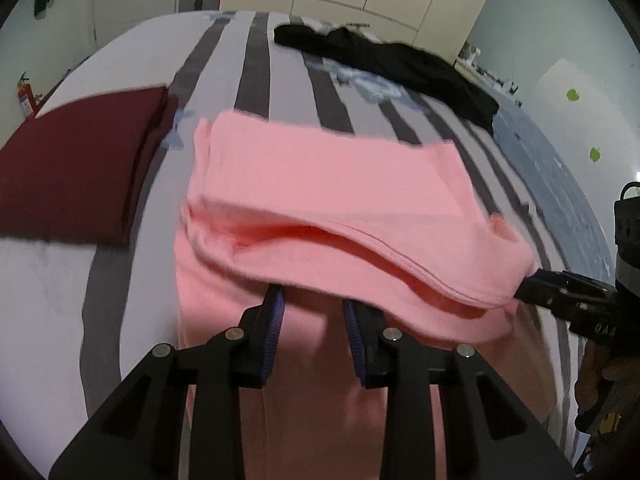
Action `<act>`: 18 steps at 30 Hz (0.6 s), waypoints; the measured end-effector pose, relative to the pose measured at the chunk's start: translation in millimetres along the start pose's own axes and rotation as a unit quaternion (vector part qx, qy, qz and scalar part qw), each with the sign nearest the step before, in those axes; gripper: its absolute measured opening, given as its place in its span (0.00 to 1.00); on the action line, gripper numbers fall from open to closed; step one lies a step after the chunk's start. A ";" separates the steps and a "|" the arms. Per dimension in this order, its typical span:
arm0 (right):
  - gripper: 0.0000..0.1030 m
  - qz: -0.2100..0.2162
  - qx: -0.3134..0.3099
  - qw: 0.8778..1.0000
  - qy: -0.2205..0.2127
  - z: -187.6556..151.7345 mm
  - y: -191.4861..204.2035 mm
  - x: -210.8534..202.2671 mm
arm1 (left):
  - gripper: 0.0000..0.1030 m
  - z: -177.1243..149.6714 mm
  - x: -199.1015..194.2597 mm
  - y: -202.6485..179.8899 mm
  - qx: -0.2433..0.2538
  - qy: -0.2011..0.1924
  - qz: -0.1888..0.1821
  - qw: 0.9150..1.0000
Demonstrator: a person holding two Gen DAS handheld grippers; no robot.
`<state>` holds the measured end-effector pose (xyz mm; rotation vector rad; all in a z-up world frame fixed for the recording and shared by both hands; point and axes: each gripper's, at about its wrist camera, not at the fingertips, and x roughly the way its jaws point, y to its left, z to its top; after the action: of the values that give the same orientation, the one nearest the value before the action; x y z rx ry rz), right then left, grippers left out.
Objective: Fold clothes
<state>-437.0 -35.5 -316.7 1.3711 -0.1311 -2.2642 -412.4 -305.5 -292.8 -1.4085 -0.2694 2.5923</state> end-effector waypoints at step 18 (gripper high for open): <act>0.38 0.022 -0.002 0.999 -0.034 54.8 -5.0 -14.1 | 0.26 31.8 -0.5 9.4 -0.008 -0.028 -0.010 1.000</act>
<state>-480.3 -33.8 -279.9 1.2765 -0.1786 -2.2743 -439.5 -317.0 -277.6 -1.3341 -0.3099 2.6221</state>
